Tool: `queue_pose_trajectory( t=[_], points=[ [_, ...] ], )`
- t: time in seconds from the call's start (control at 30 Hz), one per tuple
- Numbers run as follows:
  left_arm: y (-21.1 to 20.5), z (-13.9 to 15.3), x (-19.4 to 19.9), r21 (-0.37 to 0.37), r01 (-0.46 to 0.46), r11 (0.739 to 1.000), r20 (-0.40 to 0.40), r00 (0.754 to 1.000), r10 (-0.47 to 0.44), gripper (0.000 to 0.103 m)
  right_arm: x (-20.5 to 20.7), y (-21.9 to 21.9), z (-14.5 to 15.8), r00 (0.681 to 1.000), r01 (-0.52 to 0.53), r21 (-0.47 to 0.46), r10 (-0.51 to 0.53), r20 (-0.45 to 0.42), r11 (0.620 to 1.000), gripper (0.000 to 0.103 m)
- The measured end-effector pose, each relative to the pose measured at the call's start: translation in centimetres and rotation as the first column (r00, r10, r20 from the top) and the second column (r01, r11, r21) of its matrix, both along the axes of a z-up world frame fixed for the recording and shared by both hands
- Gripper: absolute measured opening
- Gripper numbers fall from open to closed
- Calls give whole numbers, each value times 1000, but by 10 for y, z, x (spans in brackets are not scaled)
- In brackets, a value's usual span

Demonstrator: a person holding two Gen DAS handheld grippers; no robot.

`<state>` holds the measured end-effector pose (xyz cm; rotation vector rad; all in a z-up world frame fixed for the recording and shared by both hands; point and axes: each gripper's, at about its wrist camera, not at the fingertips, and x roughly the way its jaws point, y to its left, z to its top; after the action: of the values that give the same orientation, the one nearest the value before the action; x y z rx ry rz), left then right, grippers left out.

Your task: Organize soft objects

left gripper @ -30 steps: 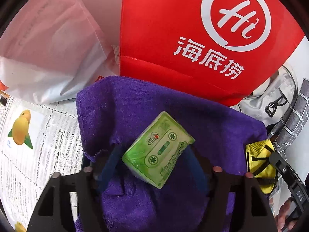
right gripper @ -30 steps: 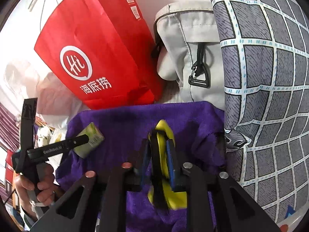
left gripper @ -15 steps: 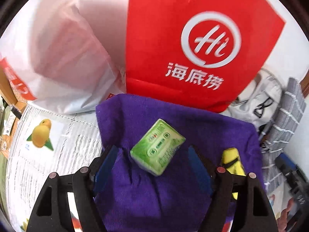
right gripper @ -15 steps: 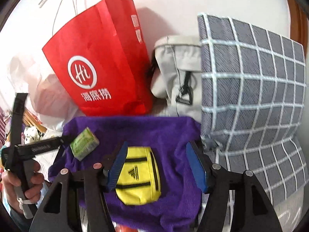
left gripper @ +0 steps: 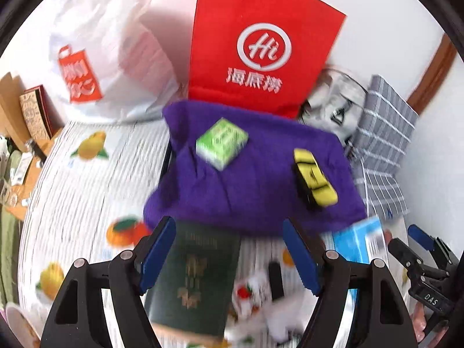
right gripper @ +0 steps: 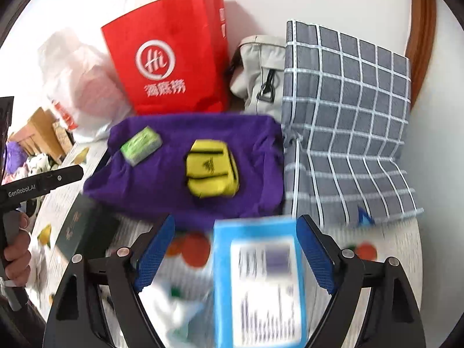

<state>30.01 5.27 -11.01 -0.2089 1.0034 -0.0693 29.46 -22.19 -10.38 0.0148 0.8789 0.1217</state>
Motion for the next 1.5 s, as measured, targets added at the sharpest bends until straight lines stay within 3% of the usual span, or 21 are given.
queue_pose_trajectory(
  t=[0.13, 0.33, 0.4, 0.47, 0.5, 0.57, 0.6, 0.83, 1.23, 1.37, 1.5],
  points=[
    [5, 0, -39, -24, -1, 1000, 2, 1000, 1, 75, -37, 9, -3, 999, -3, -42, 1, -41, 999, 89],
    [14, -9, -86, -25, -23, 999, 20, 1000, 24, 75, -97, 14, -9, 999, -25, 103, 22, 35, 994, 88],
    [19, -16, -99, -21, -37, 999, 15, 999, 37, 75, -113, 23, -15, 996, -65, 130, 56, 71, 989, 81],
    [22, -23, -106, -28, -47, 999, 7, 999, 47, 75, -126, 36, -21, 990, -103, 110, 91, 103, 989, 56],
    [25, -28, -111, -32, -54, 998, 0, 999, 54, 75, -129, 44, -25, 988, -123, 91, 114, 105, 988, 49],
    [29, -35, -118, -42, -65, 997, -13, 998, 64, 75, -135, 63, -40, 981, -181, 64, 176, 81, 981, 18],
    [32, -39, -122, -47, -65, 997, -20, 998, 64, 75, -135, 73, -49, 977, -207, 47, 204, 60, 977, 14],
    [43, -48, -140, -55, -67, 996, -20, 998, 66, 75, -131, 101, -77, 963, -268, 7, 267, 36, 963, 14],
    [34, -57, -146, -39, -41, 998, -31, 999, 40, 75, -120, 117, -91, 946, -322, -62, 323, 7, 945, 18],
    [31, -59, -149, -39, -38, 999, -37, 999, 36, 75, -123, 126, -96, 927, -375, -69, 374, -21, 925, 27],
    [30, -61, -154, -28, -32, 999, -37, 999, 31, 75, -124, 141, -108, 914, -404, -149, 405, -30, 902, 38]
  ],
)
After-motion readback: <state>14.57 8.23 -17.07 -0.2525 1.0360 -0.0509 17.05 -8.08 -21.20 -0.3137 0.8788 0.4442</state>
